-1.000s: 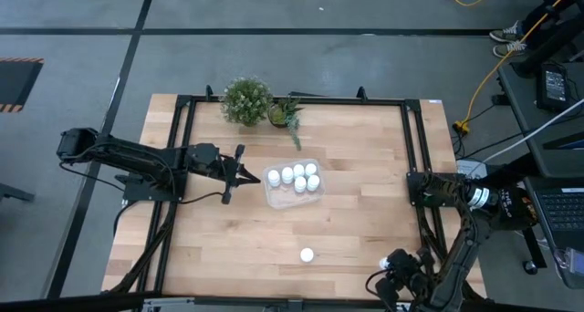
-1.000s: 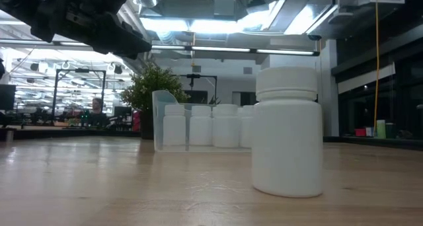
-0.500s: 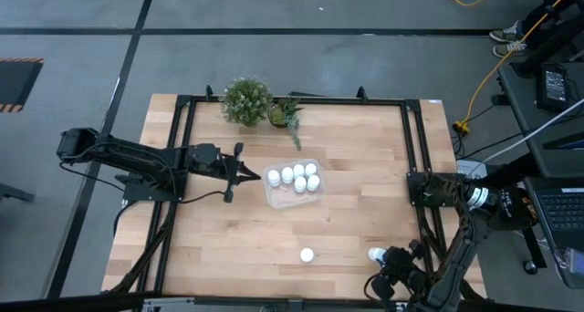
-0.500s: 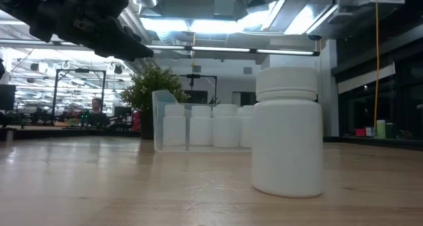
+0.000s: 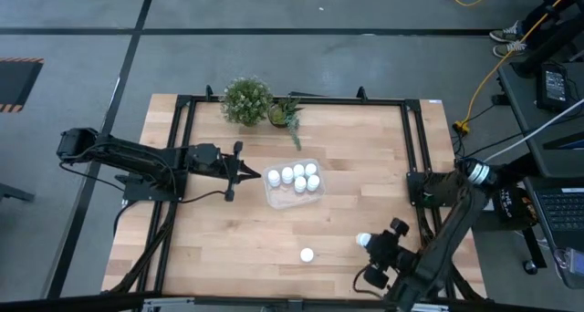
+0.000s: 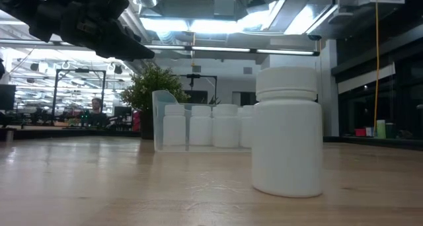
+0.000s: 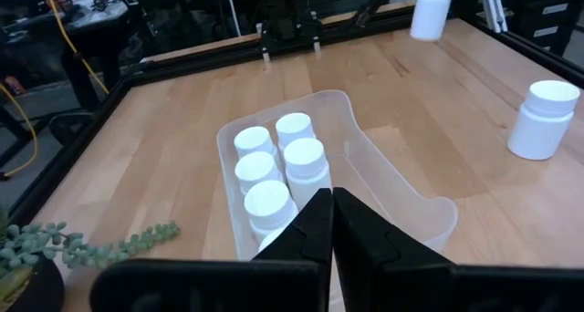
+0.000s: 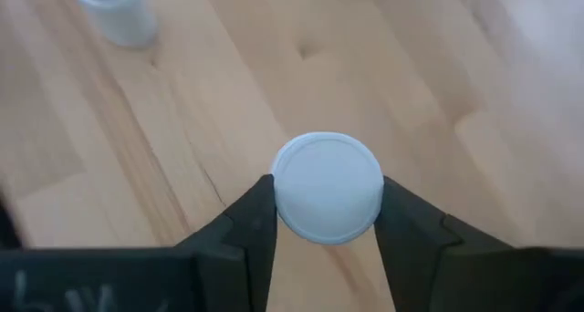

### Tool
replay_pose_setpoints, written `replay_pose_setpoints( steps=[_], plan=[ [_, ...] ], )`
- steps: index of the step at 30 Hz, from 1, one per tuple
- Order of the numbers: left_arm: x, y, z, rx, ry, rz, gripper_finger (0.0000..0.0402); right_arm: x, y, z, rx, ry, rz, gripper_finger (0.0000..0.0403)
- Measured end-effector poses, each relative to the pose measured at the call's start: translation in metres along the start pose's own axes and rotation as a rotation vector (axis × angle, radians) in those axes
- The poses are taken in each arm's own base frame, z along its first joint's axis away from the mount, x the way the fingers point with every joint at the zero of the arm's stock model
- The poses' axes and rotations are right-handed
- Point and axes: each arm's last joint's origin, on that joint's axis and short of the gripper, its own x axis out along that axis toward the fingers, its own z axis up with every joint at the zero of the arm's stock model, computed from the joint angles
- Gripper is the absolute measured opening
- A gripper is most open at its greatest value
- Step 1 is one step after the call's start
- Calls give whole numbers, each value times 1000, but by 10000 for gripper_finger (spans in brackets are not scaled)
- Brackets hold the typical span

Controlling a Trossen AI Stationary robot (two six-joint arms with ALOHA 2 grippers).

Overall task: Pick and place pill bottles into a basket
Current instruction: Put the white pill bottle into the transparent bin

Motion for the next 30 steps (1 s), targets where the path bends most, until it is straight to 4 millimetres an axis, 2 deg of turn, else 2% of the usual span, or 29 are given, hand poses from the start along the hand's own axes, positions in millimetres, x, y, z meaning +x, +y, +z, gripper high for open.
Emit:
replay_pose_setpoints(
  steps=[6, 10, 21, 27, 30],
  plan=[
    [0, 0, 0, 24, 0, 0, 5, -21, -24, 27, -103, -36, 79, 145],
    [0, 0, 0, 25, 0, 0, 3, -19, -43, 36, -148, -60, 132, 145],
    [0, 0, 0, 26, 2, 15, 3, 21, -105, 42, -224, -214, 322, 145],
    [0, 0, 0, 26, 2, 15, 4, 47, -121, 69, -298, -331, 505, 145],
    [0, 0, 0, 26, 2, 15, 9, 60, -129, 84, -351, -354, 496, 145]
  ],
)
